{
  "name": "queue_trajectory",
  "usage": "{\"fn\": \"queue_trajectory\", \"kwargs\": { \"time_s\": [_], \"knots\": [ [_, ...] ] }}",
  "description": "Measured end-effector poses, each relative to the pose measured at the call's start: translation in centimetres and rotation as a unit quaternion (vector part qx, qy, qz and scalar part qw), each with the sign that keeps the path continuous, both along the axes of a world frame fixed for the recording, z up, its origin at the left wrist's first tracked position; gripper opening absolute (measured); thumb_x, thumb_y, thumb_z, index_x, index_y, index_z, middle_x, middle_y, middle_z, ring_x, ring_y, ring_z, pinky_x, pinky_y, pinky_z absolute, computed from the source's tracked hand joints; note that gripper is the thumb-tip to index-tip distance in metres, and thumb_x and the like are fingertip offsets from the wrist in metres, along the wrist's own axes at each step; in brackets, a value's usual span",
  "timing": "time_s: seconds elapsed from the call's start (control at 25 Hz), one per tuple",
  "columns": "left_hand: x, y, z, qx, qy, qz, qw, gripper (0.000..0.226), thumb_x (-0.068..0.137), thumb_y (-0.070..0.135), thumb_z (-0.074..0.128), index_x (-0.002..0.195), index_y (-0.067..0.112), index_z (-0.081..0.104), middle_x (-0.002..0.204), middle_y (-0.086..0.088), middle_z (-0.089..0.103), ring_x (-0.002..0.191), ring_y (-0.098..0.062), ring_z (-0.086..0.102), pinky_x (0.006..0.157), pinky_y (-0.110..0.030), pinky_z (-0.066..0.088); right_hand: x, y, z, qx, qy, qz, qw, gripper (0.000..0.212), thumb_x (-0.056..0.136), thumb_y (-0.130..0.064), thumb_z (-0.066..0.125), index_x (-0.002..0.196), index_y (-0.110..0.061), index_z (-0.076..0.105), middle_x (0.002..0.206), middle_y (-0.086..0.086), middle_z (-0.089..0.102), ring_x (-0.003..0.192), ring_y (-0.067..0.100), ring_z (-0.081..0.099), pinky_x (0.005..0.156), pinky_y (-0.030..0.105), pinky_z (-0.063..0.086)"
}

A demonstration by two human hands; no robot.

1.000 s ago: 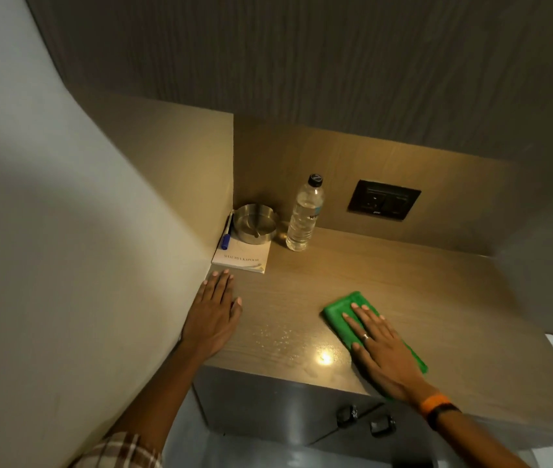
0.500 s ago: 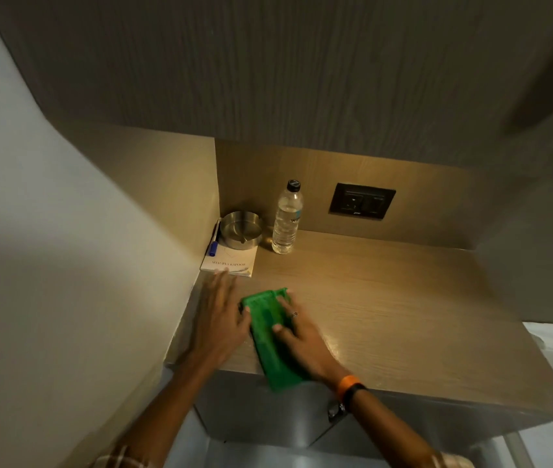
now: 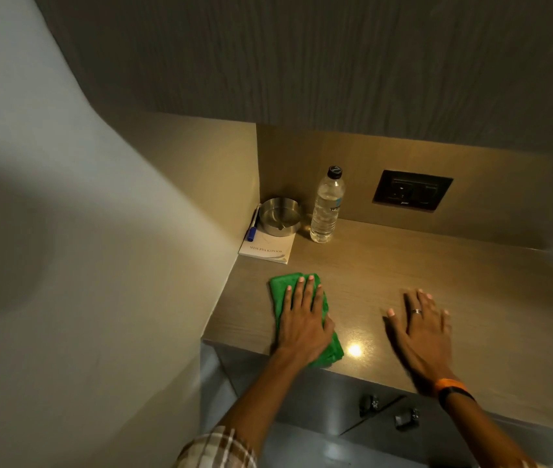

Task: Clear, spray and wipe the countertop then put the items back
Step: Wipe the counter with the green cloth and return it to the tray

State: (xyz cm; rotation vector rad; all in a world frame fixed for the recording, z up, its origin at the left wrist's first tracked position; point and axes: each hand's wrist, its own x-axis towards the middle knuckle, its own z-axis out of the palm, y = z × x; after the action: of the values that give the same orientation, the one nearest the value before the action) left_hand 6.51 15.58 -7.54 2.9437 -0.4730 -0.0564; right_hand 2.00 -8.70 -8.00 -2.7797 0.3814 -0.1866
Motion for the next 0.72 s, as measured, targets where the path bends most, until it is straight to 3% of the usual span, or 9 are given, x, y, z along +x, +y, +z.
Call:
{"fn": "queue_trajectory", "kwargs": {
  "time_s": [0.24,0.4,0.52,0.64,0.72],
  "knots": [
    [1.6,8.2,-0.3,0.005,0.003,0.175,0.985,0.067,0.103,0.045,0.021,0.157,0.012,0.0,0.166,-0.014,-0.005,0.154,-0.03,-0.007,0.126,-0.051,0.001,0.3,-0.4,-0.2,-0.009,0.001,-0.009,1.0,0.082,0.095,-0.076,0.014,0.156,-0.022,0.023,0.166,0.006,0.023,0.156,0.02,0.013,0.127,0.055,0.009],
    [-0.7,7.0,-0.1,-0.022,0.009,0.238,0.971,0.069,0.102,0.045,0.024,0.156,0.008,0.001,0.166,-0.016,-0.002,0.154,-0.032,-0.006,0.126,-0.051,0.001,0.3,-0.4,-0.3,-0.009,-0.008,-0.002,1.0,0.081,0.095,-0.075,0.017,0.155,-0.022,0.026,0.165,0.008,0.023,0.156,0.022,0.013,0.126,0.056,0.008],
    [-3.5,4.4,1.0,-0.059,0.046,0.335,0.939,0.073,0.101,0.047,0.025,0.156,0.005,0.001,0.165,-0.019,-0.003,0.153,-0.035,-0.007,0.125,-0.053,-0.003,0.1,-0.3,0.1,-0.013,-0.005,0.016,1.0,0.076,0.095,-0.073,0.024,0.153,-0.024,0.029,0.165,0.009,0.023,0.155,0.024,0.014,0.125,0.059,0.007],
    [-4.9,1.5,3.2,-0.139,0.118,0.398,0.899,0.079,0.1,0.052,0.024,0.154,0.003,-0.005,0.163,-0.021,-0.015,0.151,-0.035,-0.018,0.123,-0.055,-0.009,-0.5,1.3,1.1,-0.02,-0.014,0.066,0.998,0.058,0.098,-0.057,0.042,0.146,-0.024,0.044,0.164,0.008,0.026,0.153,0.026,0.021,0.124,0.061,0.007],
    [-4.2,0.9,4.9,-0.194,0.156,0.418,0.874,0.08,0.1,0.053,0.024,0.155,0.003,-0.004,0.163,-0.02,-0.017,0.15,-0.035,-0.021,0.122,-0.054,-0.012,-1.4,4.9,1.9,0.012,-0.062,0.152,0.986,0.043,0.097,-0.04,0.052,0.136,-0.025,0.056,0.158,0.006,0.038,0.147,0.027,0.033,0.121,0.063,0.02]
  ]
}}
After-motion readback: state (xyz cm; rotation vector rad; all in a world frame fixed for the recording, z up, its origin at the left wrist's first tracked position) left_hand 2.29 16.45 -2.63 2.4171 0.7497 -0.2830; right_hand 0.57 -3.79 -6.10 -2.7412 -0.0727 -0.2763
